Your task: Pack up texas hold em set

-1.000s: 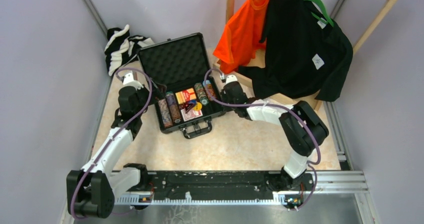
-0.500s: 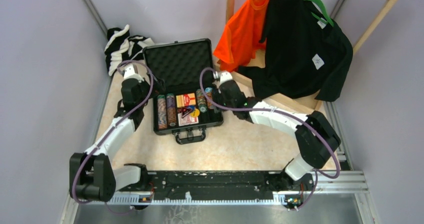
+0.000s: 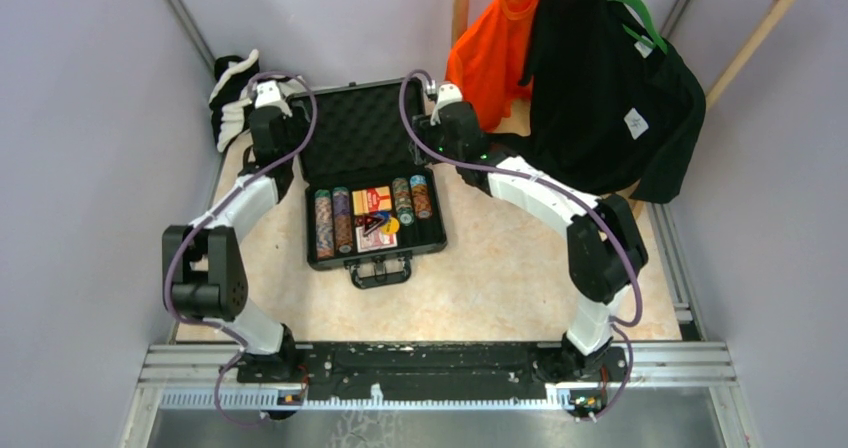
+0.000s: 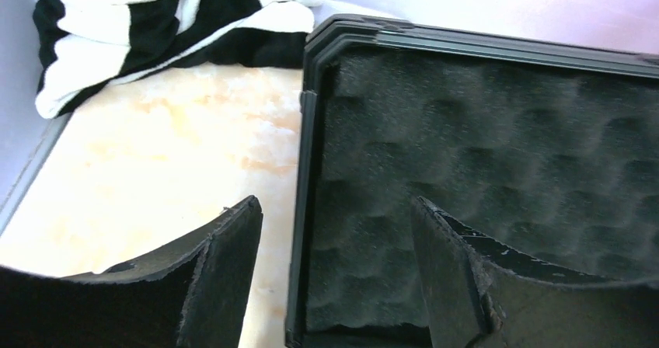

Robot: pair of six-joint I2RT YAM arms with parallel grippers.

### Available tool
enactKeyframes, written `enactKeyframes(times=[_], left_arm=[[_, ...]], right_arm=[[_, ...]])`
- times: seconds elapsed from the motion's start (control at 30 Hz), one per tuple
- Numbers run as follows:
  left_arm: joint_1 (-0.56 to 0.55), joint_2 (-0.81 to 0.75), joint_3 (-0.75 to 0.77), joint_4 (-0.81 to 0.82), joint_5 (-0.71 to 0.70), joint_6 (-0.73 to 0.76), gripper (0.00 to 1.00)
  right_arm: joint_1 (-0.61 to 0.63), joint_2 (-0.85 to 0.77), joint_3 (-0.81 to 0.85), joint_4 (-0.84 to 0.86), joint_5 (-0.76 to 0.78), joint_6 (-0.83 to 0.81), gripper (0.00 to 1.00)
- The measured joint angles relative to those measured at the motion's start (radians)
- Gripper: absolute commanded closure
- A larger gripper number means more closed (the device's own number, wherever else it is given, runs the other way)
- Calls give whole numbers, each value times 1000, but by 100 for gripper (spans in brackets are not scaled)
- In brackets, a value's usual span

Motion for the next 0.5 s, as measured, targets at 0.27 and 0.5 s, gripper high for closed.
enactKeyframes(times=[0.27, 0.5], left_arm=[[41, 110, 88, -34, 23, 56, 43], [44, 142, 98, -40, 45, 76, 95]], right_arm=[[-20, 46, 0, -16, -41, 11, 47], [-22, 53, 0, -16, -58, 14, 47]])
